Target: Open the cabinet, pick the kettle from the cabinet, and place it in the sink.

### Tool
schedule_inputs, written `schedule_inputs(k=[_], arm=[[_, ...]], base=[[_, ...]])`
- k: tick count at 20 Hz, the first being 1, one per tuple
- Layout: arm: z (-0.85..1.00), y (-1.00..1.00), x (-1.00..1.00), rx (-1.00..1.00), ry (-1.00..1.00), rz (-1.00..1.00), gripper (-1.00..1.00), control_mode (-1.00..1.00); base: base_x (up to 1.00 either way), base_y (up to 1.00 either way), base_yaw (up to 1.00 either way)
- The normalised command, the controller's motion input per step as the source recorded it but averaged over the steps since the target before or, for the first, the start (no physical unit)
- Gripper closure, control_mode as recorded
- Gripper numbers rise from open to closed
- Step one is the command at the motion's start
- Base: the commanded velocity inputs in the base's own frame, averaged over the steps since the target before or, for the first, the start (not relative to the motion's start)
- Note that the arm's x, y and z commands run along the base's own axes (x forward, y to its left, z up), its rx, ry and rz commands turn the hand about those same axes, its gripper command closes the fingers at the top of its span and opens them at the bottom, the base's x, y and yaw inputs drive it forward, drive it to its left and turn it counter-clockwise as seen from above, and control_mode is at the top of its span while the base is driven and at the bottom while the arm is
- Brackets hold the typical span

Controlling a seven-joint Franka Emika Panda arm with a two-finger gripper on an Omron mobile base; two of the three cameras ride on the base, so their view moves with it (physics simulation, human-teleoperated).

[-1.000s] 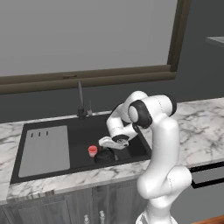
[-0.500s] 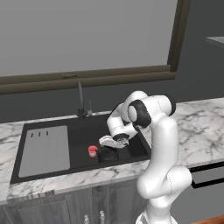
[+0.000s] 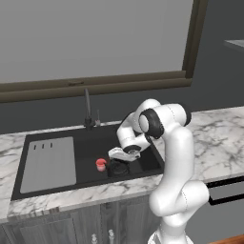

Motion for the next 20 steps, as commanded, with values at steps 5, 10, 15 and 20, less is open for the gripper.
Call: schedule_inputs(k=[5,10,15,20], arm=[[-0.02,0.0,0.0,-0.01,-0.08,0.0,-1.0,-1.0],[-0.04,0.0,0.0,-0.08,-0.1,0.0,-1.0,-1.0],[-0.03,-0.03,0.0,-0.11,-0.06,-0.01,-1.0,-1.0],[0.14,0.0,-0.02,-0.02,-0.01,-0.04,-1.0,-1.0]], base=[[0.0,0.0,0.0],[0.0,0.0,0.0],[0.0,0.0,0.0],[0.0,0.0,0.0]])
